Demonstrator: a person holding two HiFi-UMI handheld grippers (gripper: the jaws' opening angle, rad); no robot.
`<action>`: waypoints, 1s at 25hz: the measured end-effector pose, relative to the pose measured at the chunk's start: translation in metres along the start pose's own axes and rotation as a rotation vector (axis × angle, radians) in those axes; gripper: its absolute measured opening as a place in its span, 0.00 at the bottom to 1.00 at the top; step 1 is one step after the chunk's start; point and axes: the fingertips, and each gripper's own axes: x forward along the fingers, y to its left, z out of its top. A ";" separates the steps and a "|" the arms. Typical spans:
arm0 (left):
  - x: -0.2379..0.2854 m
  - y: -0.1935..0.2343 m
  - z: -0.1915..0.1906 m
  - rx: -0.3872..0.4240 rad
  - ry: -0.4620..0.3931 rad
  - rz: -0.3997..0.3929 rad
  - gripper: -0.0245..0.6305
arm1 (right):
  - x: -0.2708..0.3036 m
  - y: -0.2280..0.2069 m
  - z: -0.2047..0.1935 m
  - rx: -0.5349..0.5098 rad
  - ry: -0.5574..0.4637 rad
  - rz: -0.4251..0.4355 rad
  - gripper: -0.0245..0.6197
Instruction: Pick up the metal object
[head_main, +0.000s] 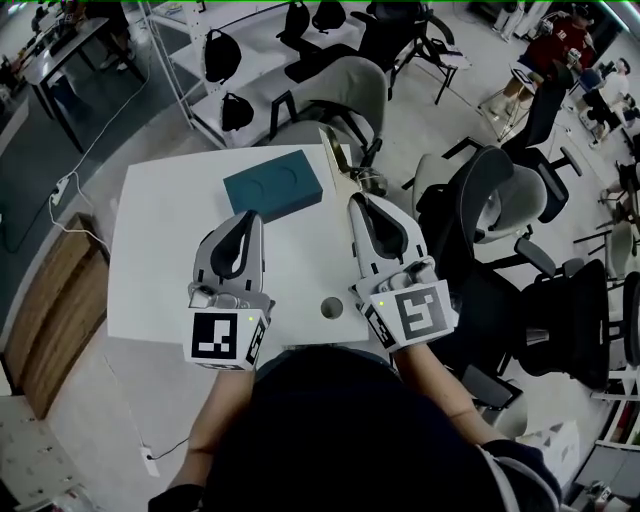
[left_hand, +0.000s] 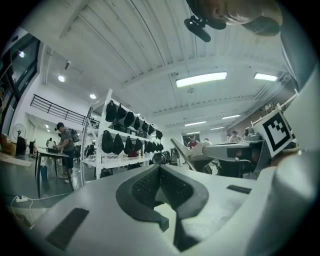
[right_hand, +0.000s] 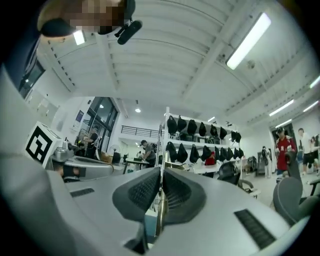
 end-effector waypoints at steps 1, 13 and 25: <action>0.000 0.000 0.006 0.006 -0.010 0.004 0.07 | -0.002 0.000 0.008 -0.016 -0.023 -0.010 0.09; 0.003 -0.012 0.039 0.035 -0.070 0.002 0.07 | -0.014 -0.009 0.031 -0.062 -0.092 -0.064 0.09; 0.007 -0.012 0.039 0.034 -0.068 0.009 0.07 | -0.013 -0.015 0.027 -0.056 -0.080 -0.067 0.09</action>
